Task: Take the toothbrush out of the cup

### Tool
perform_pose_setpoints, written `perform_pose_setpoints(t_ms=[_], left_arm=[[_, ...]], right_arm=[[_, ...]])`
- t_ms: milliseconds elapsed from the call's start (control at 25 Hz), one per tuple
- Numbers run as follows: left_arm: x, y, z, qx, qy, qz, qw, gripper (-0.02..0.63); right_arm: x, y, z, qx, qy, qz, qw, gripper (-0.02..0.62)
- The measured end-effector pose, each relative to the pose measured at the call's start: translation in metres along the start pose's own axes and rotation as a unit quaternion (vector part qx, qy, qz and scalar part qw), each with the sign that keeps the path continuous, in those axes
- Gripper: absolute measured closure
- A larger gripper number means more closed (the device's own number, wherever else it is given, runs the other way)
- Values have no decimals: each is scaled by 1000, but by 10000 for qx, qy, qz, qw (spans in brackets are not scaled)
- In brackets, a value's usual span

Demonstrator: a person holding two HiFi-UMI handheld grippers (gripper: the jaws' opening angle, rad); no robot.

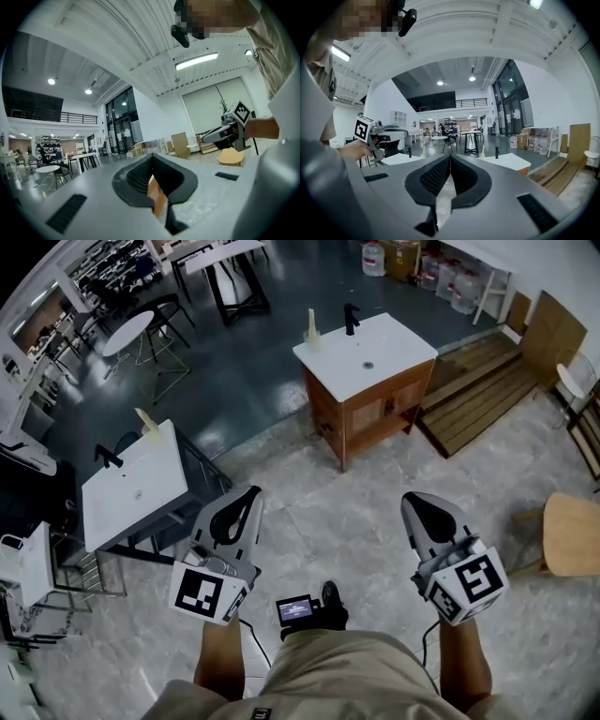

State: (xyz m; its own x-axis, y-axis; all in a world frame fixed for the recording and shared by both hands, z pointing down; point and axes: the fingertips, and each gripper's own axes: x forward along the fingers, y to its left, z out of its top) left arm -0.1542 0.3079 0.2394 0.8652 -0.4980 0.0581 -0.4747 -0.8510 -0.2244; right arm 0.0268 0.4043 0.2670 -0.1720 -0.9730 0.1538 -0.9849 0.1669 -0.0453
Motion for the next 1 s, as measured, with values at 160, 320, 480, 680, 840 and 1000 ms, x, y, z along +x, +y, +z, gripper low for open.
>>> perform_pose_setpoints(t_ms=[160, 320, 480, 680, 840, 1000], left_arm=[[54, 52, -18, -53, 11, -90, 9999, 600], [94, 85, -16, -82, -65, -171, 9998, 600], [137, 101, -23, -144, -43, -232, 9996, 600], [195, 124, -39, -152, 135, -53, 9998, 600], [251, 144, -41, -130, 209, 257, 9994, 600], [310, 159, -40, -109, 260, 456, 9986, 600]], right_arm=[[73, -27, 10, -19, 5, -26, 10000, 589], [119, -47, 25, -96, 42, -35, 9999, 589], [152, -82, 28, -121, 105, -57, 9999, 591], [202, -139, 21, -40, 152, 87, 9998, 591], [251, -190, 20, -55, 134, 408, 9991, 589], [301, -237, 24, -48, 183, 700, 9974, 589]])
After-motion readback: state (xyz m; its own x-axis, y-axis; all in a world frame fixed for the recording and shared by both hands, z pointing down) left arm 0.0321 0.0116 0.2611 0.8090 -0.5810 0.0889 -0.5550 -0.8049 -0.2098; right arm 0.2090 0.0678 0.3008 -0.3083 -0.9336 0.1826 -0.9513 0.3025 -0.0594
